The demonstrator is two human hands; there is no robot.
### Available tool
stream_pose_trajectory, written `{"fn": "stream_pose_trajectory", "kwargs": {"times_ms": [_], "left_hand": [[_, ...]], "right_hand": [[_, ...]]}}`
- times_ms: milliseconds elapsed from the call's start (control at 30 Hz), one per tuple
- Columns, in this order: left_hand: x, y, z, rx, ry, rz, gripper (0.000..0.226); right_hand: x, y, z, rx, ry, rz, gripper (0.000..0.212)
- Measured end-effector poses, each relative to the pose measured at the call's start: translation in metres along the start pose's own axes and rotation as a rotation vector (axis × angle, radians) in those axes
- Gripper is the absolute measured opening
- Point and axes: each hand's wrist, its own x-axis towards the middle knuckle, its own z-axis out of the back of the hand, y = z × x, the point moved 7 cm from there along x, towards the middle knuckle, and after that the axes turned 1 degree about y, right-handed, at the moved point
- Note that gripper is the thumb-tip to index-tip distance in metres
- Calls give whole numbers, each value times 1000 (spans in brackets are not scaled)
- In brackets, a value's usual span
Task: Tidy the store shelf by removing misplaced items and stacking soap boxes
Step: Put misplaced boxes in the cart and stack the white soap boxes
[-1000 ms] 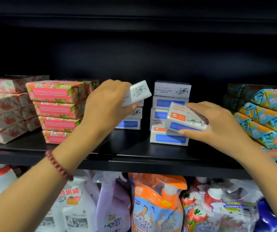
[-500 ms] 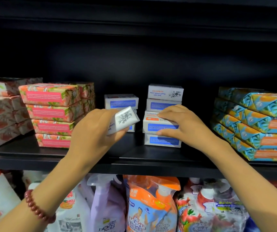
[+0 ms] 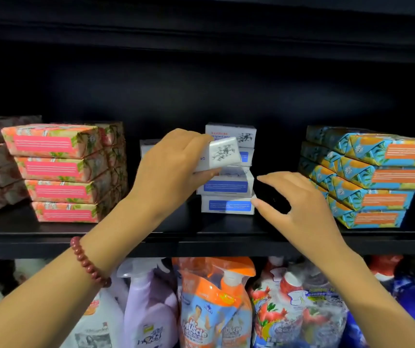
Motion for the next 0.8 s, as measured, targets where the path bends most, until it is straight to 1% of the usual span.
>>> {"fn": "stream_pose_trajectory", "kwargs": {"times_ms": [67,133,200,267,400,600,700,800], "left_hand": [[7,-10,-12,-23,40,-45,46],[12,-17,-25,-10,77,-80,45],[15,-21,-36,13,110,-92,48],[16,-23,-43,3,123,-86,50],[15,-26,-50,-37,164,-123,60],[19,-21,-54,-39,166,-86,47],[19,-20,-53,-70,183,-39,48],[13,-17,-44,-99,161,1,50]], "right_hand": [[-15,-9,-5,-9,95,-57,49],[-27,-16,-12,-19,224,-102,59],[-36,-22,-15,10,287,-138,64],[-43,-25,-15,27,274,-169,64],[-52,-25,-16,-34,177,-187,59],[-53,-23,-15,-42,163,-204,51],[-53,-22,-14,-40,164,-197,49],[-53,-21,-15,-25,168,-183,48]]}}
